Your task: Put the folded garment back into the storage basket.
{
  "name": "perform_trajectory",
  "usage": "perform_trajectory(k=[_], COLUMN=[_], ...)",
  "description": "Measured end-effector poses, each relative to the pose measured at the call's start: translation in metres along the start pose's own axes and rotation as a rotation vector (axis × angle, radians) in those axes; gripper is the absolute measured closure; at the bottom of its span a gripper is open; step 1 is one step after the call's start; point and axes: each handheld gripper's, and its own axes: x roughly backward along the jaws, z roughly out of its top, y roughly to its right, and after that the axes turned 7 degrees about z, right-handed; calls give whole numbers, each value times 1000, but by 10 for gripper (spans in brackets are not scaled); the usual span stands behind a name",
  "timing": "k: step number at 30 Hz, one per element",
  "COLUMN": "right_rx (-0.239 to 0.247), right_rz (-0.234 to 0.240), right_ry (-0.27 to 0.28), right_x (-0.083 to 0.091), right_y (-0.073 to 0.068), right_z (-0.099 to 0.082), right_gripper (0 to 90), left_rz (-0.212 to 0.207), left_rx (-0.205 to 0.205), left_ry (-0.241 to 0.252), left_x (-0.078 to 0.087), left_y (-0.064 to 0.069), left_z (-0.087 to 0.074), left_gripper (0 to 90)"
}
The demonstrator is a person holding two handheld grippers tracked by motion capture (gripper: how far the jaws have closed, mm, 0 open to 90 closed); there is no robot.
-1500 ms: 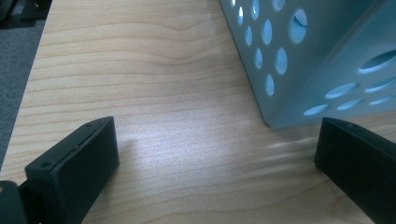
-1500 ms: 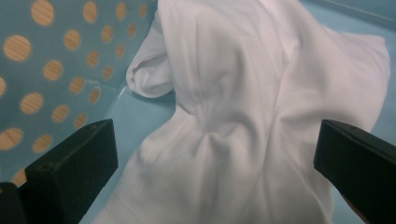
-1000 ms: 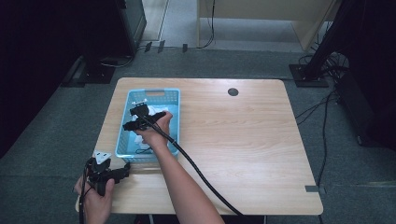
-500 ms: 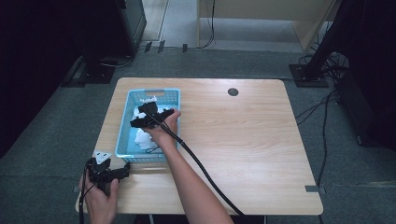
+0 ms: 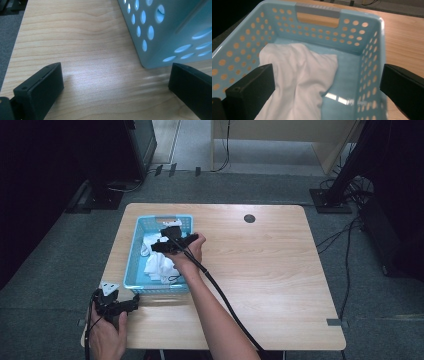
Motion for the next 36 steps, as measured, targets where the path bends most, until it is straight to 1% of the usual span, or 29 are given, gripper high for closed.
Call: perform_trajectory(k=[2,3,4,5,6,7,10,16,17,18,19,21,23,27,31,32,36], right_rx=[-7,-7,-13,-13,-32,-39,-53,-65,-65,-69,-75,-90,-98,-108,-123,-131,-137], right_rz=[-4,-4,-13,-13,-15,-17,-33,-50,-50,-55,-65,-75,-83,-74,-100,-104,-129], right_ry=[11,11,14,14,18,20,28,47,47,51,55,60,62,61,65,63,51], right_x=[3,3,7,7,10,11,15,23,23,24,26,28,30,32,33,33,32], right_y=[6,6,13,13,20,23,36,60,60,64,71,79,87,100,117,120,134], right_z=[1,1,2,2,1,1,0,-3,-3,-4,-5,-6,-9,-15,-23,-25,-35], right_gripper=[0,0,0,0,0,0,0,0,0,0,0,0,0,0,0,0,0], left_rz=[0,0,0,0,0,0,0,0,0,0,0,0,0,0,0,0,0], left_rx=[0,0,1,1,2,2,2,4,4,3,3,4,4,3,3,4,4], left_ry=[0,0,0,0,0,0,1,0,0,0,0,0,0,0,0,0,0], left_x=[0,0,0,0,0,0,0,0,0,0,0,0,0,0,0,0,0], left_y=[0,0,0,0,0,0,0,0,0,0,0,0,0,0,0,0,0], left_z=[0,0,0,0,0,0,0,0,0,0,0,0,0,0,0,0,0], left_gripper=[0,0,0,0,0,0,0,0,0,0,0,0,0,0,0,0,0])
